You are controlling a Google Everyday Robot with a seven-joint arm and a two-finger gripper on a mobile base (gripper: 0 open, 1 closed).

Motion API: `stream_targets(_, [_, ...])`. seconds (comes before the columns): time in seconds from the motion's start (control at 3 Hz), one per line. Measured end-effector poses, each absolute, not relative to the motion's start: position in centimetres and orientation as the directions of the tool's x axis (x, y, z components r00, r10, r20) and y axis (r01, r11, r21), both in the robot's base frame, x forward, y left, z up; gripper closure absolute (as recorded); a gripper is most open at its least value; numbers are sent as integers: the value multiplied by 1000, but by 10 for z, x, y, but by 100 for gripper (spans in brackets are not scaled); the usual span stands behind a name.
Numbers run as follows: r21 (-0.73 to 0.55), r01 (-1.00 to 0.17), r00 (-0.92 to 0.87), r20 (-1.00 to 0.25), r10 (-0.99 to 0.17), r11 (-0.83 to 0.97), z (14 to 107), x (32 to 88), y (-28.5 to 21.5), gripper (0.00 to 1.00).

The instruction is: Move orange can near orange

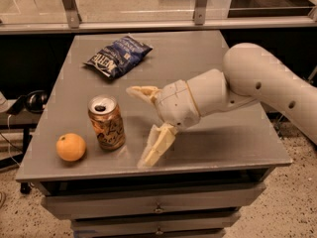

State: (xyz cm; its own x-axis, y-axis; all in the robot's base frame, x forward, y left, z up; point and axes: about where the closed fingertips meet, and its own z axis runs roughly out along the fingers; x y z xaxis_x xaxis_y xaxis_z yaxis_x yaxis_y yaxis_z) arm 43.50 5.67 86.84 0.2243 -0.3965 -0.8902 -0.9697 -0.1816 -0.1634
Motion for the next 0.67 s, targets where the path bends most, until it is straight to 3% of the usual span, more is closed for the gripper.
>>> stream_targets(0.33, [-258, -960, 280, -871, -403, -111, 913, 442, -3, 0])
stream_targets(0.67, [-268, -957, 289, -871, -398, -109, 919, 444, -2, 0])
